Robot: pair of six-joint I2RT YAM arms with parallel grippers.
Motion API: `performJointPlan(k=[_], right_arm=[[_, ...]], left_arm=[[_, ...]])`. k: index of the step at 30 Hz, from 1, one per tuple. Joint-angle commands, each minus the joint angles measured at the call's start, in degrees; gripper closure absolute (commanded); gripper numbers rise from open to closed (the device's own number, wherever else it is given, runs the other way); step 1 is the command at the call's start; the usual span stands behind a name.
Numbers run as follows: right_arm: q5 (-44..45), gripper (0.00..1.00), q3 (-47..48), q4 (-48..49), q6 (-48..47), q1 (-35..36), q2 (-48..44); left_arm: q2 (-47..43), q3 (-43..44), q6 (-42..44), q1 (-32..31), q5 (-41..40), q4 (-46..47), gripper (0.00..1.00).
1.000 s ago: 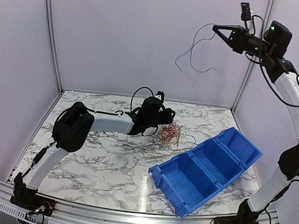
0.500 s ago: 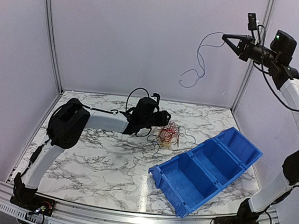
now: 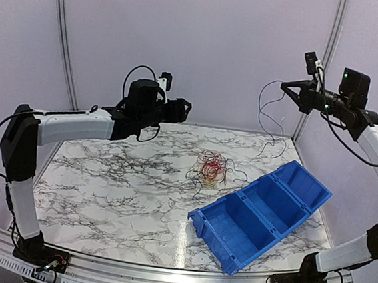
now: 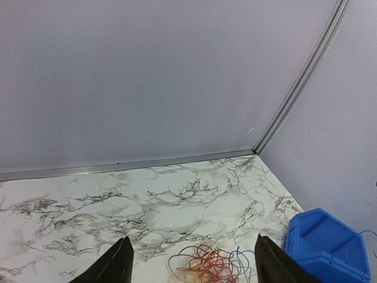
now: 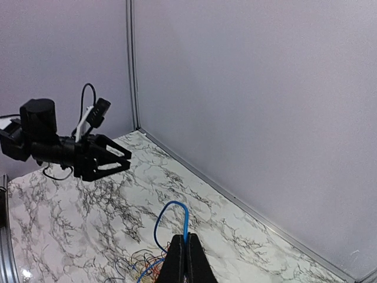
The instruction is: Untangle the cables
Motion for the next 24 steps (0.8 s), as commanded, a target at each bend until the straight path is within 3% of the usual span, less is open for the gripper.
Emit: performJointPlan(k=[1, 6, 10, 13, 17, 24], right_arm=[[5.1, 1.0, -2.8, -3.2, -4.1, -1.0, -4.2], [7.9, 1.0, -6.5, -4.3, -4.5, -2.4, -7.0], [10.4, 1.0, -5.1, -8.2, -6.4, -4.2, -7.4], [10.4, 1.0, -5.9, -8.4, -6.1, -9.5, -7.9], [12.1, 1.0, -8.0, -9.4, -7.8, -13.8, -8.4], [10.7, 1.0, -10.8, -14.4, -10.8, -21.5, -9.5]], left_arm=[[-5.9, -2.3, 8.3, 0.3, -0.3, -12.4, 0.26], [-14.4, -9.2, 16.5, 0.2, -3.6, -20.4, 0.24], [-21.6, -19.0, 22.4, 0.2, -8.6, -20.4, 0.19], [-24.4, -25.6, 27.5, 0.2, -13.9, -17.8, 0.16], [-24.3, -26.8, 27.3, 0.2, -16.9, -16.6, 0.14], [-21.8, -24.0, 19.9, 0.2, -13.7, -20.4, 0.12]])
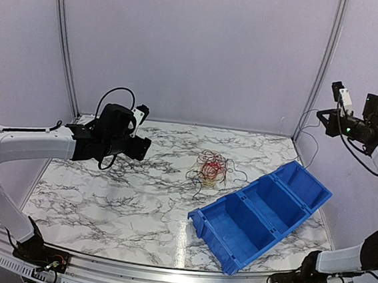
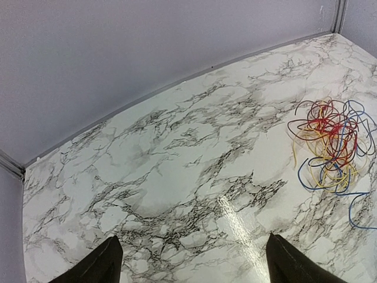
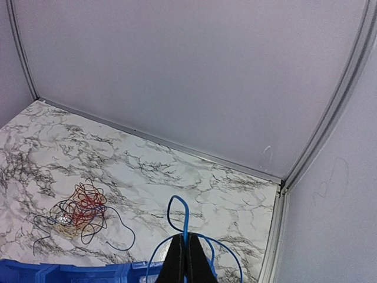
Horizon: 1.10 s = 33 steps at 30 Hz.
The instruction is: Untangle the cables
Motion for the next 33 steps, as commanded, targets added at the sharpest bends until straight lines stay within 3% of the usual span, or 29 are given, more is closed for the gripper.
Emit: performJointPlan(k=[1, 7, 13, 21, 29, 30, 33], right_arm=[[-0.5, 1.0, -1.5, -5.4, -3.4, -4.4, -2.1], [1.7, 1.0, -4.7, -11.5, -8.4, -6.1, -4.8], [4.3, 1.0, -11.0, -13.0, -9.7, -6.1, -6.6], [7.4, 1.0, -13.6, -19.9, -15.9, -6.1, -0.2], [8.8, 1.0, -15.1, -19.9, -16.2, -6.1, 4.3], [9.1, 0.98, -15.3, -19.8, -16.1, -6.1, 4.9], [9.2, 0.67, -14.9, -20.6, -16.1, -6.0, 6.5]], left_arm=[[1.9, 3.3, -4.9, 0.0, 1.3, -3.1, 0.12], [1.6, 4.3, -8.6, 0.0, 6.7, -3.5, 0.1], [1.2, 4.6, -10.4, 0.0, 6.4, -3.5, 0.09], [-1.5, 2.8, -7.5, 0.0, 11.6, -2.1, 0.08], [-1.4, 2.8, -7.1, 0.0, 11.8, -2.2, 0.09], [-1.2, 2.8, -7.3, -0.1, 12.3, -2.3, 0.09], [-1.1, 2.8, -7.4, 0.0, 14.5, -2.0, 0.1]])
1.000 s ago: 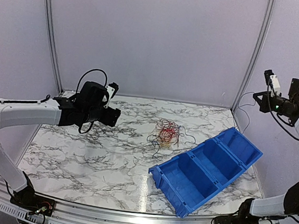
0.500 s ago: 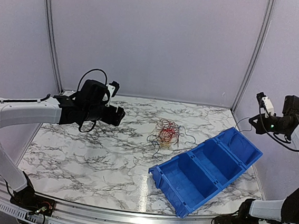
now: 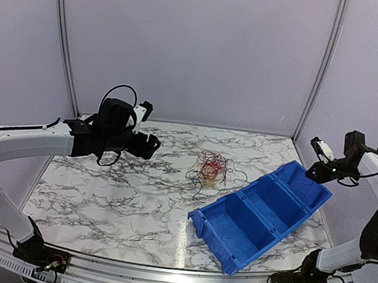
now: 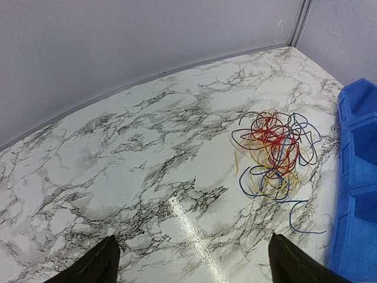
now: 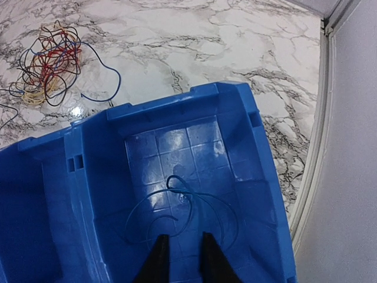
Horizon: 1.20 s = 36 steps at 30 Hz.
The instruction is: Untangle the cables
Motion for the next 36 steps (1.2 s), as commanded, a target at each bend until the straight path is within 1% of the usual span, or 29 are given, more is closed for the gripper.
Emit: performJointPlan(k=[1, 3, 5, 8, 12, 15, 17, 20, 23, 26, 30, 34, 36], right_arm=[[0.4, 0.61, 1.3, -1.6, -0.4, -0.1, 1.9], [-0.8, 0.55, 3.9, -1.6, 0.3, 0.5, 1.6], [-1.6, 0.53, 6.7, -0.6, 1.5, 1.4, 1.7], [-0.4, 0.52, 10.1, 0.7, 2.6, 4.9, 3.3], [2.2, 0.53, 11.7, 4.4, 3.7, 10.5, 6.5], [0.9, 0.55, 13.4, 6.4, 5.1, 13.9, 9.5], [0.4, 0.57, 14.8, 7.9, 6.1, 16.4, 11.6], [0.6, 0.59, 17.5, 9.0, 6.3, 21.7, 14.9], [1.0, 0.64, 20.1, 10.5, 6.8, 25.2, 18.1], [0.6, 0.69, 23.6, 10.9, 6.9, 28.1, 23.4], [1.3, 0.71, 29.5, 9.8, 4.1, 31.8, 30.7], [6.2, 0.69, 34.4, 8.1, -3.1, 36.0, 35.9], [10.0, 0.69, 34.8, 8.6, -6.6, 38.0, 37.3]], left_arm=[[-0.8, -0.3, 0.6, 0.0, 3.7, 0.8, 0.1], [-0.9, -1.0, 0.9, 0.0, 4.4, 1.9, 0.1], [-0.9, -1.3, 1.2, 0.0, 5.1, 2.4, 0.1], [-0.2, -1.0, 2.4, 0.0, 7.0, 2.4, 0.1], [0.4, -1.1, 3.1, 0.1, 8.9, 2.4, 0.1], [0.9, -0.8, 2.8, 0.0, 9.9, 2.4, 0.11], [1.1, -0.2, 2.2, -0.2, 12.3, 2.4, 0.12], [1.2, 0.0, -2.1, -0.2, 13.6, 2.4, 0.13], [0.6, -0.7, -5.9, -0.3, 15.0, 4.2, 0.15], [-1.5, -3.7, -9.1, -0.6, 16.3, 7.0, 0.19], [-5.4, -8.6, -12.5, -1.7, 17.7, 11.7, 0.22], [-8.3, -10.7, -12.9, -3.1, 19.4, 10.8, 0.24], [-9.6, -11.6, -13.0, -3.3, 19.2, 10.0, 0.24]])
